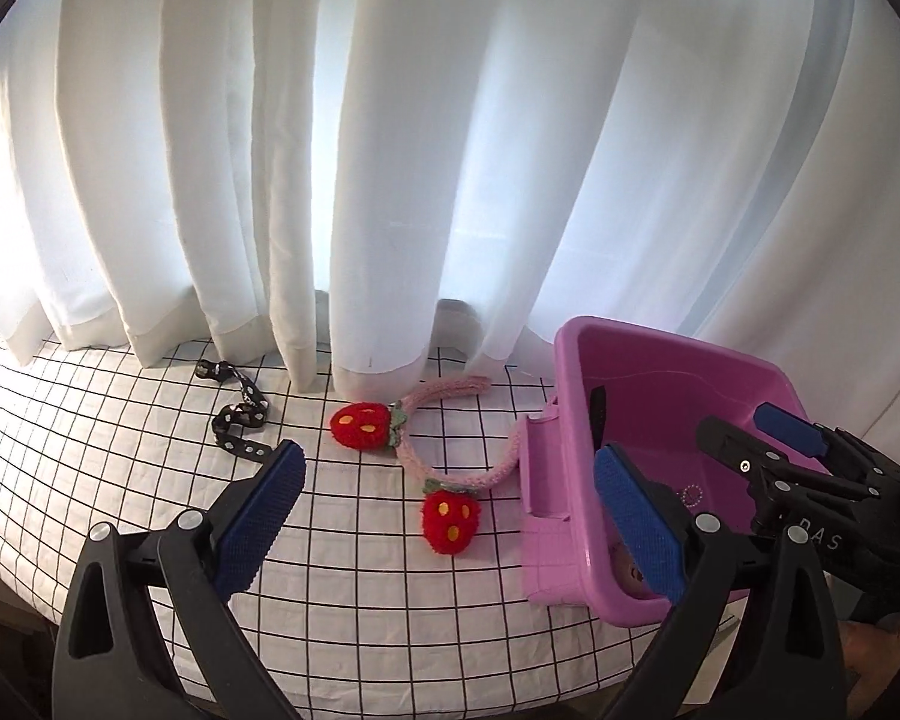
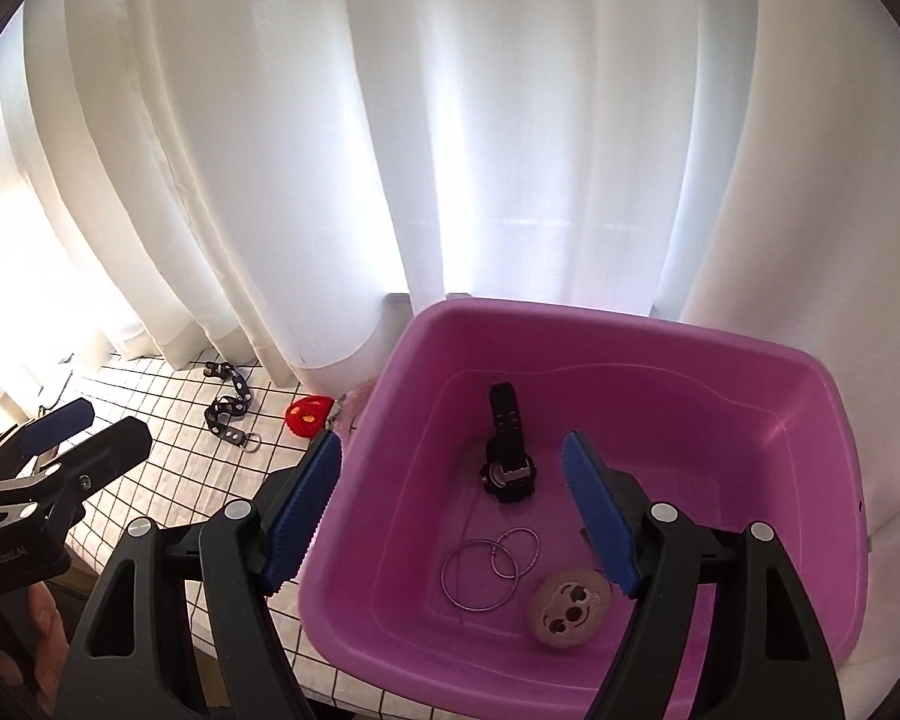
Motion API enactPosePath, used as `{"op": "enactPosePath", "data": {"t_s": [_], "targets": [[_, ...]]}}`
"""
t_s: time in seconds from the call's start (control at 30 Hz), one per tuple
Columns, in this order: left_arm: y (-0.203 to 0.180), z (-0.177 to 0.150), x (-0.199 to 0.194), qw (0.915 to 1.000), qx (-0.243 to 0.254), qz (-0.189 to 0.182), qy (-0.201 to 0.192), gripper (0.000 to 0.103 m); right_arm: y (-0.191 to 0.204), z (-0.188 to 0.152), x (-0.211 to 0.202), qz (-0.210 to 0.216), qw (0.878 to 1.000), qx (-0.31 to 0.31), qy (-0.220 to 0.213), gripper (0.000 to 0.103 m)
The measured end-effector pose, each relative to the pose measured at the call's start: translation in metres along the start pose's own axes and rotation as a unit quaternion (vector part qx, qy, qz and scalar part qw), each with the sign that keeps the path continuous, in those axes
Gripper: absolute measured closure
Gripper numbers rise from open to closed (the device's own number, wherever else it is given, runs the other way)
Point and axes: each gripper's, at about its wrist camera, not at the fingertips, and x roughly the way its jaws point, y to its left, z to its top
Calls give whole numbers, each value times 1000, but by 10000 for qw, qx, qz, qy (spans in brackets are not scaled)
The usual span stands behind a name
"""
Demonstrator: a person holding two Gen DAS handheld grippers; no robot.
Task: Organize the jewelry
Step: 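Withdraw both open tools from the tub toward the strap and headband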
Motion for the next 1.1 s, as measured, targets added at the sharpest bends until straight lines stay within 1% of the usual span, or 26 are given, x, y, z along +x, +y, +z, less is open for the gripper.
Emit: {"op": "enactPosePath", "data": {"t_s": [0.17,0.33,0.47,0.63,0.73,0.87,1.0,1.1], "targets": [[64,3,-6,9999,-97,89,7,8,49,3,6,-62,10000,-51,-8,30],[130,-2,-8,9995,-39,312,19,8,94,-1,18,65,9999,94,11,30],[182,-11,-1,9989,26,434,180,7,129,-13,35,150,9996,210,150,30],[234,-22,21,9976,14,455,526,7,156,-37,54,118,9982,481,339,30],[251,-30,35,9969,78,381,677,7,166,-55,63,156,9964,718,428,30],[259,-41,56,9956,247,371,818,7,170,-80,74,93,9940,930,566,30],[257,-51,80,9943,278,254,1001,7,165,-99,88,-49,9905,1175,708,30],[253,-55,100,9931,291,228,1111,7,160,-107,100,-169,9905,1188,668,30]]}}
